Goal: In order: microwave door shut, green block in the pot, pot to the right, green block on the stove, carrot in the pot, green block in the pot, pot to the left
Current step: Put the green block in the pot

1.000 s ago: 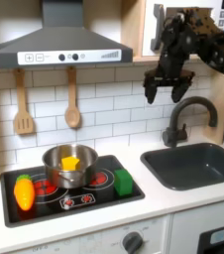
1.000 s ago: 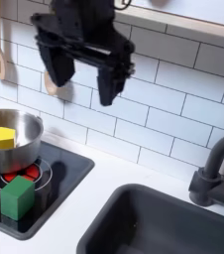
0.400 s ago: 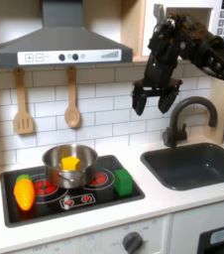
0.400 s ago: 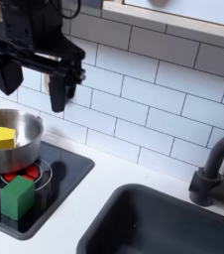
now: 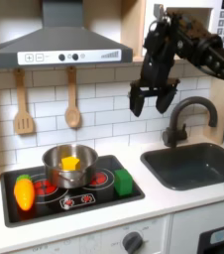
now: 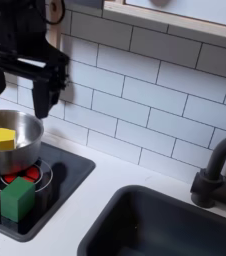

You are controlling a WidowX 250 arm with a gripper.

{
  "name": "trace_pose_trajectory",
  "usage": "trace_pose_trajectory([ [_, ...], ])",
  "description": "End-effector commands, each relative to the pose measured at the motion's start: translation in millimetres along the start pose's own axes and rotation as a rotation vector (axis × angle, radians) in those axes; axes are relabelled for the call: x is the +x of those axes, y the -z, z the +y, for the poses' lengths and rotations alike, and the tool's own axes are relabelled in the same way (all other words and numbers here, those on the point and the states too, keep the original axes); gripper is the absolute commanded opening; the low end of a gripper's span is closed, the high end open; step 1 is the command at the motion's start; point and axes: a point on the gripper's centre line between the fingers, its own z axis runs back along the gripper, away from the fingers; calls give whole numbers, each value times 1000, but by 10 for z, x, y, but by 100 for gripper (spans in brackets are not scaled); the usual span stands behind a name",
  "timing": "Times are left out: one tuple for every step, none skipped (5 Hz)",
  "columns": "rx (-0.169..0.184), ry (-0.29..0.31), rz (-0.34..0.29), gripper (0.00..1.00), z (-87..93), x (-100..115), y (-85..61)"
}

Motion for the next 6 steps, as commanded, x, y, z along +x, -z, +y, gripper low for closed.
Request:
trace_pose_trajectory([
  [-1,3,-2,100,2,1,-8],
  [-1,3,-2,100,2,1,-8],
  [44,4,18,100,39,-5,199],
  [21,-4,45,100,109,-10,368],
  [21,16,57,100,97,13,470],
  [10,24,61,100,122,-10,535],
])
